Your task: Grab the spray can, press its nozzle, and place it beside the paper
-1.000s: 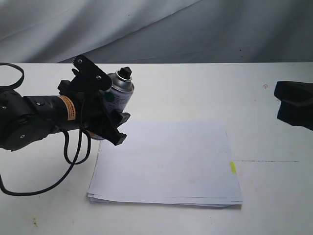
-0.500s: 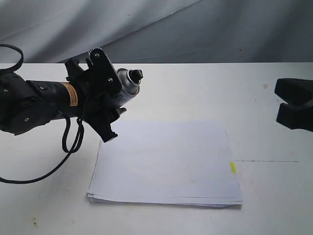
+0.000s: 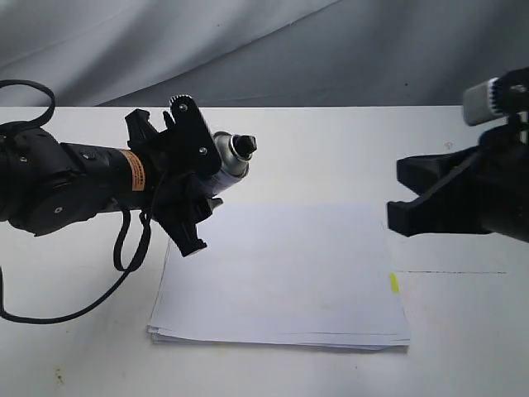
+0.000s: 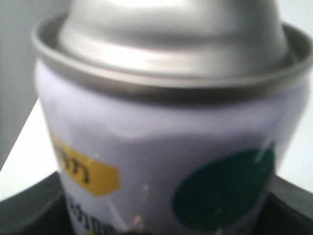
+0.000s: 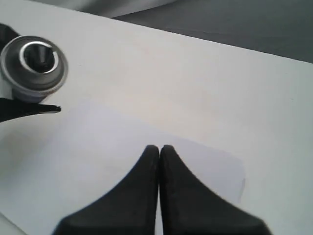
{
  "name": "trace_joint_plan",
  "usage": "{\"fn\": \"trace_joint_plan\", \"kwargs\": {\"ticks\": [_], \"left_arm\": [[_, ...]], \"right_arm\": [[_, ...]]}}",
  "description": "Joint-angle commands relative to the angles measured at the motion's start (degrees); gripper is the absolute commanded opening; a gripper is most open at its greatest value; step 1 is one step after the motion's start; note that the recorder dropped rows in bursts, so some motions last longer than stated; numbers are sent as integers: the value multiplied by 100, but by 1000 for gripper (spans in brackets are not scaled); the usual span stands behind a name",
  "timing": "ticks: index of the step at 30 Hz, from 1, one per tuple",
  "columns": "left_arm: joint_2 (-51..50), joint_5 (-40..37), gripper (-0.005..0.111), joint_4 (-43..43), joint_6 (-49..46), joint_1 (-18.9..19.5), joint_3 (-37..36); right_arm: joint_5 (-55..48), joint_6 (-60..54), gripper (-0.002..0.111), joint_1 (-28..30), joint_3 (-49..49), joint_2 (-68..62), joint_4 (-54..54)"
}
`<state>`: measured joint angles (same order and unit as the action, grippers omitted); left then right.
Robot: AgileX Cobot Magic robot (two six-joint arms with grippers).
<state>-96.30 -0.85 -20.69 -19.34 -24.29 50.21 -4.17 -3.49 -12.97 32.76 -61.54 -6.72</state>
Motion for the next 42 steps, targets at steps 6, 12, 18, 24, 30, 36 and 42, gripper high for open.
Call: {"fn": "trace_joint_plan", "kwargs": {"ticks": [6,12,18,24,30,36,42], "left_arm": [[69,-68,0,90,447,-37,81],[69,14,0,90,763,-37,81],[27,308,0,58,1314,-37,81],[-244,636,0,763,1490,-26,70],[-298,1480,0,1457,1479,-26,-70],[-298,1549,0,1457,1468,-26,-70],[-298,1299,0,1457,1468,-26,-70]], "right_arm": [[-28,-386,0,-592,465,-967,75],[3,-370,0,-646,465,-1086,10],[380,-359,0,-646,465,-1086,-188],[771,-359,0,-646,465,-1086,-188],[785,-359,0,-646,465,-1086,-188],[785,-359,0,-646,465,-1086,-188],[785,-359,0,-646,465,-1086,-188]]}}
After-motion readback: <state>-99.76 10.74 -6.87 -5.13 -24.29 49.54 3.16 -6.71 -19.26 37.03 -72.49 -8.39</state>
